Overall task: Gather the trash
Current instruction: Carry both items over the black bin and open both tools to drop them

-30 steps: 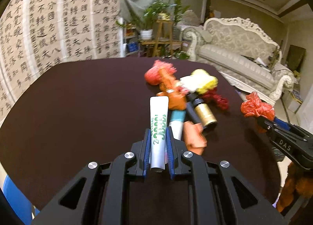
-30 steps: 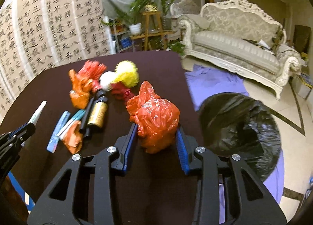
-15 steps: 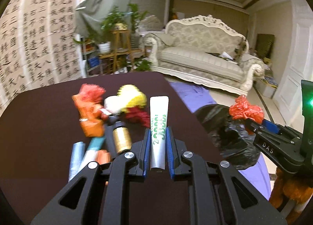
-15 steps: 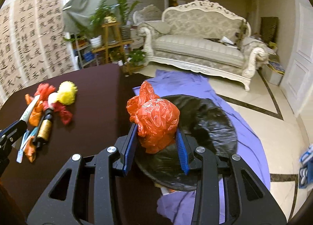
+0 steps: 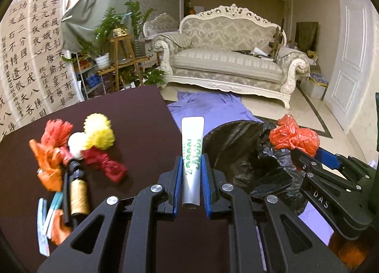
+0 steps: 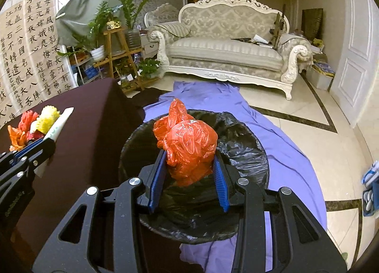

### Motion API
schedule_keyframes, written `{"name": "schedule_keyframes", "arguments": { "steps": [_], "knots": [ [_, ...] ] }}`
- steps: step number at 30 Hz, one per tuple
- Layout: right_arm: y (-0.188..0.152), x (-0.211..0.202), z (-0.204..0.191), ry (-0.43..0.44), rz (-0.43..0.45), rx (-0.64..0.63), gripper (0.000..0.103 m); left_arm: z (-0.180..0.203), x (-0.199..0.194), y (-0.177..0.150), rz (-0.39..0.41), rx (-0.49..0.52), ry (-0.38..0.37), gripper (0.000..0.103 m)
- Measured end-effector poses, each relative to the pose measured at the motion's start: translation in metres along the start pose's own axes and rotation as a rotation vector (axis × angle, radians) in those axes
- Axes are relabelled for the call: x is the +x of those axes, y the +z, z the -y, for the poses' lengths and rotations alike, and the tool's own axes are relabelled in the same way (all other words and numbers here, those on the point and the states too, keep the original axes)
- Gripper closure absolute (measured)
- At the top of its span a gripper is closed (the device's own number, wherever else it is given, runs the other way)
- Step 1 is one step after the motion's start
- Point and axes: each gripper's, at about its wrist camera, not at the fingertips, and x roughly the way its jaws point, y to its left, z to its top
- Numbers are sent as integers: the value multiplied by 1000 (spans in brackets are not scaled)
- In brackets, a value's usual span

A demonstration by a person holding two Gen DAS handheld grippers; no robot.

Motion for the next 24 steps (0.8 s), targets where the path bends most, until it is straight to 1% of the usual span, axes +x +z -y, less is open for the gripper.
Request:
{"name": "schedule_keyframes", "arguments": {
  "steps": [11, 13, 16, 19, 20, 21, 22, 23, 24],
  "knots": [
    [3, 28, 24, -11, -22, 43, 65, 29, 35, 11, -33, 69, -9, 86],
    [3, 34, 27, -11, -31, 50, 64, 33, 42, 13, -51, 76, -22, 86],
    [3, 42, 32, -12, -41, 58, 64, 37, 48, 18, -55, 88, -28, 86],
    [3, 49, 35, -9, -56, 67, 64, 38, 51, 19, -67, 93, -26, 84],
    [3, 50, 37, -12, -57, 69, 62, 36, 53, 19, -76, 90, -25, 81],
    [3, 51, 39, -16, -57, 75, 56, 35, 54, 19, -82, 85, -23, 78],
    [2, 51, 40, -17, -55, 79, 54, 33, 55, 19, -85, 79, -22, 69],
    [3, 52, 40, -18, -55, 82, 52, 32, 55, 20, -85, 75, -20, 58],
    [3, 52, 40, -20, -56, 84, 51, 30, 55, 20, -80, 68, -19, 53]
  ]
}}
